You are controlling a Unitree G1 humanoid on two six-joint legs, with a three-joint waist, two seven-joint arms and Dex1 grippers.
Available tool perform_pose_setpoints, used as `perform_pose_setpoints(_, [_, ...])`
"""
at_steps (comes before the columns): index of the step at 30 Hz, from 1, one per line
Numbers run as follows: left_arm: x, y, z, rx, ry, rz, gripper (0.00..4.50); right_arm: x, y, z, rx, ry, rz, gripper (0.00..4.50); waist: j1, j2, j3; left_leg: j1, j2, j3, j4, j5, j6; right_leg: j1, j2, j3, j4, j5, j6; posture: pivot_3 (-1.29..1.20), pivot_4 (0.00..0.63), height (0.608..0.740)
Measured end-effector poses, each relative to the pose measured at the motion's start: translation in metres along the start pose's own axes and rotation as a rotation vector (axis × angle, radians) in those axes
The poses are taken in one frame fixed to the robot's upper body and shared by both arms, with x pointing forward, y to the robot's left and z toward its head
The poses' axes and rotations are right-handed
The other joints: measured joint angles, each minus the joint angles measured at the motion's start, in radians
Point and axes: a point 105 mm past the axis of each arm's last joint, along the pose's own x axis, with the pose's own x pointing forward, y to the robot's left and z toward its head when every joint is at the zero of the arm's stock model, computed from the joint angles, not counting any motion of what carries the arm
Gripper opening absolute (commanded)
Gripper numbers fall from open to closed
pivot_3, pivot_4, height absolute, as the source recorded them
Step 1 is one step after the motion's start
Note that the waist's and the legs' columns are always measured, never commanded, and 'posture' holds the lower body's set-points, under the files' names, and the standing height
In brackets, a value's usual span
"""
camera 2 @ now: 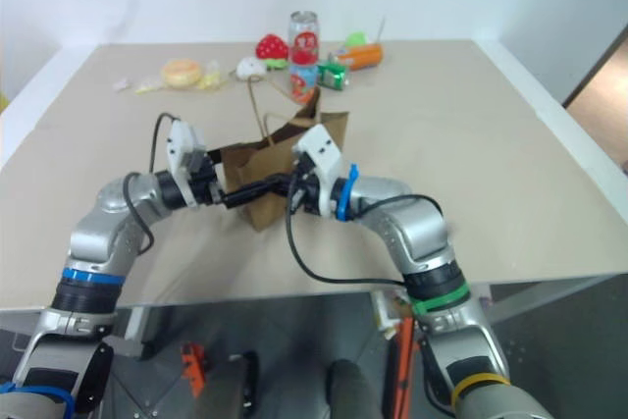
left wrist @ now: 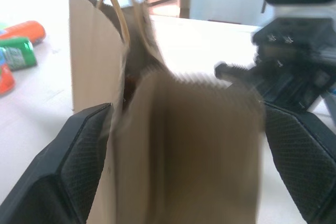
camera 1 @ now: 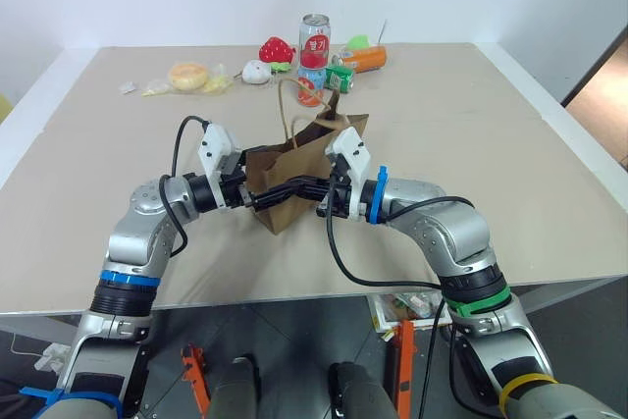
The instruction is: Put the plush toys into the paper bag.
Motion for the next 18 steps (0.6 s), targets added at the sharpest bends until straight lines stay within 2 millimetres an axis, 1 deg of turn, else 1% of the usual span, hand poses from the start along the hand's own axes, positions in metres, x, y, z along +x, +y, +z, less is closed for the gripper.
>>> perform_pose_setpoints(2, [0.003,0.000,-0.004,0.030,0.039,0.011,4.50,-0.001,-0.003,-0.004,0.008,0.014,-0.012,0.04,0.000,0.000,0.000,0.000,0.000,0.000,0.000,0.000,0.000,0.000,0.000,0.000,0.000,0.000,0.000,0.00,0.150,0.740])
perform_pose_setpoints(10, [0.004,0.002,-0.006,0.071,0.077,0.037,4.50,-0.006,-0.008,-0.007,0.019,0.028,-0.030,0.04,0.000,0.000,0.000,0.000,0.000,0.000,0.000,0.000,0.000,0.000,0.000,0.000,0.000,0.000,0.000,0.00,0.150,0.740])
perform_pose_setpoints(12, [0.003,0.004,-0.008,0.062,0.088,0.056,4.50,-0.011,-0.010,-0.007,0.022,0.024,-0.041,0.04,0.000,0.000,0.000,0.000,0.000,0.000,0.000,0.000,0.000,0.000,0.000,0.000,0.000,0.000,0.000,0.00,0.150,0.740])
perform_pose_setpoints(15, [0.002,0.007,-0.012,0.040,0.104,0.081,4.50,-0.019,-0.010,-0.002,0.003,0.013,-0.033,0.04,0.000,0.000,0.000,0.000,0.000,0.000,0.000,0.000,0.000,0.000,0.000,0.000,0.000,0.000,0.000,0.00,0.150,0.740])
perform_pose_setpoints(18, [0.000,0.010,-0.012,0.018,0.101,0.096,4.50,-0.029,-0.016,0.001,-0.009,0.013,-0.053,0.04,0.000,0.000,0.000,0.000,0.000,0.000,0.000,0.000,0.000,0.000,0.000,0.000,0.000,0.000,0.000,0.00,0.150,0.740])
